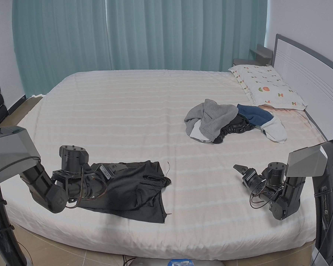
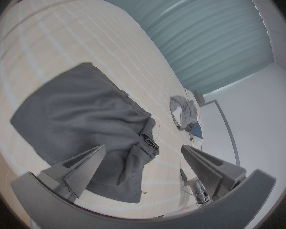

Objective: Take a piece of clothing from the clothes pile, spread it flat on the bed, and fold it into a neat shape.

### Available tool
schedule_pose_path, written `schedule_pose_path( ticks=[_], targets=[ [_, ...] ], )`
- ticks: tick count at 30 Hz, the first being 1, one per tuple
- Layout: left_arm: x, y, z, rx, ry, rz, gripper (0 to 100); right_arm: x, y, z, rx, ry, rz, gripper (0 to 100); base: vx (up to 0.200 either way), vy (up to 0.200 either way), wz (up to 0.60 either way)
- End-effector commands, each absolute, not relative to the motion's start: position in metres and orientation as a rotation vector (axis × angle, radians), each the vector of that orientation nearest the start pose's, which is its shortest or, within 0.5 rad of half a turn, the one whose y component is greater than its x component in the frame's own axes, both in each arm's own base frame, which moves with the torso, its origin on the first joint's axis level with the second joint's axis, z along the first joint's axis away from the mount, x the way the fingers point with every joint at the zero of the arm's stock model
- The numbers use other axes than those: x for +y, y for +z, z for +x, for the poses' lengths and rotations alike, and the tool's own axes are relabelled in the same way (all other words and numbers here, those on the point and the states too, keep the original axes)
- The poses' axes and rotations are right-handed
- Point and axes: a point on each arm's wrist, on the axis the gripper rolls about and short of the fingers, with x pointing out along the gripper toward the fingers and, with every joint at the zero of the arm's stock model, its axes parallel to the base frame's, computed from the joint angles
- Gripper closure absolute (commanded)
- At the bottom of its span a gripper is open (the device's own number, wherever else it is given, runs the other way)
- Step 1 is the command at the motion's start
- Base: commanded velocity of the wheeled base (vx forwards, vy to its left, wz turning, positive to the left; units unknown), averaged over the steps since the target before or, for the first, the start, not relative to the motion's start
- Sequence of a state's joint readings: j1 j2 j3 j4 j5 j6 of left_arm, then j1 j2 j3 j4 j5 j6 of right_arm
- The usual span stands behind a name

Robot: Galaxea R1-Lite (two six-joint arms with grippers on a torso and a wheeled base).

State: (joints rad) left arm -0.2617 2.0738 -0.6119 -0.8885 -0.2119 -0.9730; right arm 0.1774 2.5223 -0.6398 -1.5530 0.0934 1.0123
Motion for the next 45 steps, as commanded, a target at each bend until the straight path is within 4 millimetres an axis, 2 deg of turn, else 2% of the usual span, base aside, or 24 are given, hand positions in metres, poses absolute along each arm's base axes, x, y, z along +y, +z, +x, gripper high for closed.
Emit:
schedule_pose_path(
  ticks=[1, 9, 16, 20, 21, 22, 23, 25, 29, 30, 35, 40, 44, 45],
  targets=[
    [-0.055, 0.046, 0.310, 0.703, -0.083, -0.958, 0, 0.066, -0.048, 0.354, 0.425, 0.087, 0.982, 0, 0.000, 0.000, 0.00],
    [-0.040, 0.043, 0.325, 0.674, -0.039, -0.990, 0, 0.067, -0.049, 0.353, 0.430, 0.085, 0.981, 0, 0.000, 0.000, 0.00],
    [-0.020, 0.036, 0.333, 0.676, -0.033, -1.042, 0, 0.071, -0.044, 0.353, 0.423, 0.103, 0.960, 0, 0.000, 0.200, 0.00],
    [-0.008, 0.031, 0.339, 0.678, -0.027, -1.061, 0, 0.097, -0.035, 0.347, 0.433, 0.182, 0.850, 0, 0.000, 0.200, 0.00],
    [-0.008, 0.031, 0.339, 0.678, -0.029, -1.062, 0, 0.098, -0.035, 0.347, 0.434, 0.186, 0.846, 0, 0.000, 0.200, 0.00],
    [0.000, 0.027, 0.342, 0.680, -0.019, -1.074, 0, 0.111, -0.028, 0.345, 0.449, 0.212, 0.785, 0, 0.000, 0.200, 0.00],
    [0.000, 0.027, 0.342, 0.680, -0.019, -1.074, 0, 0.111, -0.028, 0.345, 0.449, 0.212, 0.785, 0, 0.000, 0.200, 0.00],
    [0.011, 0.015, 0.350, 0.681, 0.012, -1.082, 0, 0.130, -0.014, 0.345, 0.454, 0.231, 0.663, 0, 0.000, 0.200, 0.00],
    [0.011, 0.012, 0.349, 0.690, 0.015, -1.082, 0, 0.147, -0.001, 0.348, 0.449, 0.254, 0.548, 0, 0.000, 0.200, 0.00],
    [0.012, 0.012, 0.350, 0.688, 0.016, -1.084, 0, 0.157, 0.003, 0.348, 0.453, 0.273, 0.525, 0, 0.000, 0.200, 0.00],
    [0.011, 0.011, 0.350, 0.693, 0.012, -1.081, 0, 0.187, 0.011, 0.356, 0.461, 0.272, 0.493, 0, 0.000, 0.200, 0.00],
    [0.010, 0.011, 0.351, 0.693, 0.012, -1.078, 0, 0.198, 0.010, 0.363, 0.486, 0.253, 0.438, 0, 0.000, 0.200, 0.00],
    [0.010, 0.010, 0.350, 0.701, 0.004, -1.051, 0, 0.201, 0.017, 0.375, 0.444, 0.176, 0.424, 0, 0.000, 0.100, 0.00],
    [0.010, 0.010, 0.350, 0.701, 0.004, -1.045, 0, 0.202, 0.012, 0.378, 0.456, 0.140, 0.408, 0, 0.000, 0.000, 0.00]
  ],
)
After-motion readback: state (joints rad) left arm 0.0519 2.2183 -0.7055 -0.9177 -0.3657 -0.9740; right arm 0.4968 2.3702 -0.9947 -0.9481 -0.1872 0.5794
